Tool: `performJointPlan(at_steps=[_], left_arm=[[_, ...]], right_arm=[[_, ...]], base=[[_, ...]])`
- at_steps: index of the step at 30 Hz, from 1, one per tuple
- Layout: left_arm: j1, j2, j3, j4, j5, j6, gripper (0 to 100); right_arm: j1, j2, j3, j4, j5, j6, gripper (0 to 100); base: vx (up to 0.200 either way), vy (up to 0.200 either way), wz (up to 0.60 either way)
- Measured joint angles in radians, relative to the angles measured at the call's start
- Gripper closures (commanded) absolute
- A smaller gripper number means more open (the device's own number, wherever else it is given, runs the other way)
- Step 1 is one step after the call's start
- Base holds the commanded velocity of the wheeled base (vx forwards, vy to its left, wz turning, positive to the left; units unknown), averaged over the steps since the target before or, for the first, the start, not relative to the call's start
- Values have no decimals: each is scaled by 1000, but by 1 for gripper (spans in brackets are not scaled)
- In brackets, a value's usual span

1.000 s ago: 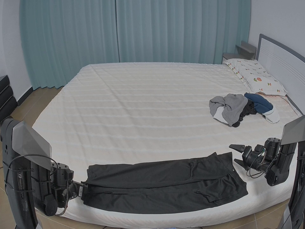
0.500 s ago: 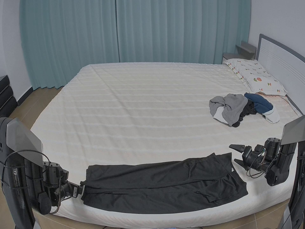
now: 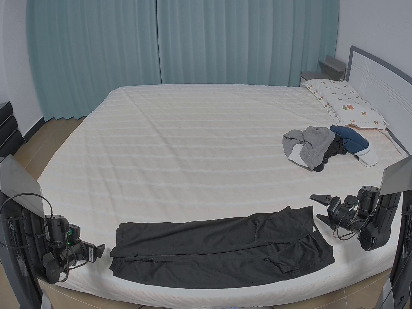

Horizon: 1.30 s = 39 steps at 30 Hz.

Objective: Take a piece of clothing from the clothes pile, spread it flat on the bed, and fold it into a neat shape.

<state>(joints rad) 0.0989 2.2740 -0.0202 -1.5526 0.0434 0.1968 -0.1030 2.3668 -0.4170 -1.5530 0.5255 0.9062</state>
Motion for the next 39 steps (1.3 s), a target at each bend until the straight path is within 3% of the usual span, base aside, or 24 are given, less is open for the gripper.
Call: performJointPlan(at_steps=[6, 12, 15, 20, 23, 28, 39], left_arm=[[36, -1, -62, 0, -59, -107, 0], [-18, -8, -176, 57, -70, -404, 0], [-55, -26, -251, 171, -96, -541, 0], [-106, -66, -402, 461, -170, -671, 0], [-134, -80, -507, 583, -209, -722, 0], [-174, -76, -583, 634, -237, -754, 0], [-211, -48, -583, 636, -161, -744, 0]], right_arm=[[0, 0, 0, 0, 0, 0, 0], [0, 0, -1, 0, 0, 0, 0], [0, 0, -2, 0, 0, 0, 0], [0, 2, -5, 0, 0, 1, 0], [-1, 3, -7, 0, 0, 1, 0], [-2, 6, -10, 0, 1, 1, 0], [-3, 9, -13, 0, 1, 0, 0]], base=[[0, 0, 0], [0, 0, 0], [0, 0, 0], [0, 0, 0], [0, 0, 0], [0, 0, 0], [0, 0, 0]])
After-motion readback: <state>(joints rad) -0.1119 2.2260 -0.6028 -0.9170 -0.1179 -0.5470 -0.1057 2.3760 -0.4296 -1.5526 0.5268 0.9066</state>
